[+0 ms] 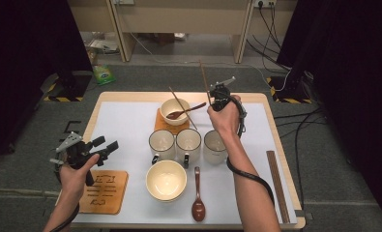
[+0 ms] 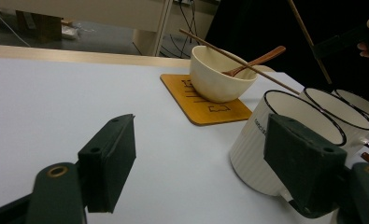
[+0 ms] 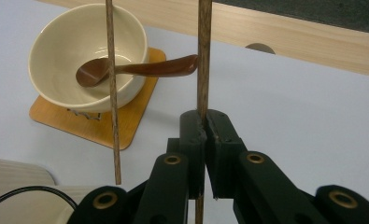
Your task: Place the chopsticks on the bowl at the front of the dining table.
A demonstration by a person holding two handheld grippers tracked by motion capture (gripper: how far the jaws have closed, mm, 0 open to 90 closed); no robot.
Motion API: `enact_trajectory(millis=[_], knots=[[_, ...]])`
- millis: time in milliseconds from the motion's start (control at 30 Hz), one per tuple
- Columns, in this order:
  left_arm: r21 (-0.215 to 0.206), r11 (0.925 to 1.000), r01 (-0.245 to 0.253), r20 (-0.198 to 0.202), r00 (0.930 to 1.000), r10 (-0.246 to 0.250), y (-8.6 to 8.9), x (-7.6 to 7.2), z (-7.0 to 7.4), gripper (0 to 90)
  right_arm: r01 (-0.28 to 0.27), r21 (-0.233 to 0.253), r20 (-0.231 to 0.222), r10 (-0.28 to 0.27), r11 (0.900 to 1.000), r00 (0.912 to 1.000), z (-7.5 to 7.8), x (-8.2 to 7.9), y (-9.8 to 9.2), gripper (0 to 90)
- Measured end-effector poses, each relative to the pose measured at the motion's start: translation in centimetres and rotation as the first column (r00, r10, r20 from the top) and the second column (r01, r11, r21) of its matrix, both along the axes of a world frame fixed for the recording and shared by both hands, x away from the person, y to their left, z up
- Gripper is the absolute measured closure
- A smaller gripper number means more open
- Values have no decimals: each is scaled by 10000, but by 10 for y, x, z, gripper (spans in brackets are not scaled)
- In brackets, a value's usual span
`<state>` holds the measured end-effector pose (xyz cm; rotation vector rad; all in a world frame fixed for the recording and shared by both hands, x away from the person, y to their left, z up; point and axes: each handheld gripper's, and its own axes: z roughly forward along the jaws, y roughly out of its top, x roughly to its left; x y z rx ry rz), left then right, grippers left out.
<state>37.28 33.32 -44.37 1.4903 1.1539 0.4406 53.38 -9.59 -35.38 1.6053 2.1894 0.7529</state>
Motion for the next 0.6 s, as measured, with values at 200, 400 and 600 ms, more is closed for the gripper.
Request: enact_trajectory(millis=[200, 400, 600], knots=[[-7, 10000, -10, 16, 10000, 10, 0, 0, 0, 246, -65, 36, -42, 65, 10000, 10000, -2, 0, 1, 855], [-26, 10000, -18, 2, 10000, 18, 1, 0, 0, 246, -147, 73, -88, 148, 9999, 9999, -3, 0, 5, 855], [-27, 10000, -26, 11, 10000, 26, 1, 0, 0, 246, -253, 103, -107, 254, 9996, 9996, -5, 1, 9, 854]])
